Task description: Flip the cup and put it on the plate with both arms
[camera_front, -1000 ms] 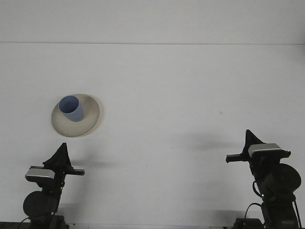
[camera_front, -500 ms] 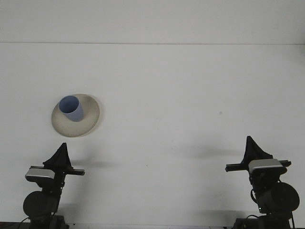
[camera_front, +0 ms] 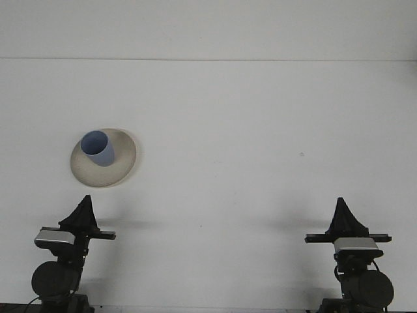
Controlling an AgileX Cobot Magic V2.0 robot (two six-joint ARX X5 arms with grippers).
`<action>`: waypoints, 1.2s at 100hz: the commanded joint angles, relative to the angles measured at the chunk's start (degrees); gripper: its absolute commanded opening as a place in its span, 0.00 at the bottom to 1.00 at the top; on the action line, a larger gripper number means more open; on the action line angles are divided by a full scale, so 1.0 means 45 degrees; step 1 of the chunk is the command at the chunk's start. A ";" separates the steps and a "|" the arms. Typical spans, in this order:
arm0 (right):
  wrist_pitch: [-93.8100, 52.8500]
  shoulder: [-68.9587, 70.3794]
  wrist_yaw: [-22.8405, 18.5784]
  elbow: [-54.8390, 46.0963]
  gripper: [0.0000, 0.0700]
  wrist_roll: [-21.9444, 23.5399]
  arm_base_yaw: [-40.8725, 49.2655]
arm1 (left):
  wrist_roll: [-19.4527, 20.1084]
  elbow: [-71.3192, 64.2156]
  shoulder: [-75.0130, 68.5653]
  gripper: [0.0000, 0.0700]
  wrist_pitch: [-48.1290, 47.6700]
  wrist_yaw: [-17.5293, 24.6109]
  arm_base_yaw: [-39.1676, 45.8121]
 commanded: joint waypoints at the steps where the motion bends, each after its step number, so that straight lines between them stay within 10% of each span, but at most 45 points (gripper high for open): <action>1: 0.0253 -0.0024 0.0233 -0.0092 0.00 -0.0049 0.0034 | -0.0073 -0.0257 -0.0024 0.02 0.0107 0.0015 0.0000; 120: 0.2589 -0.0024 0.0476 -0.1603 0.00 -0.0049 0.0034 | -0.0078 -0.0257 -0.0024 0.02 0.0112 0.0015 0.0000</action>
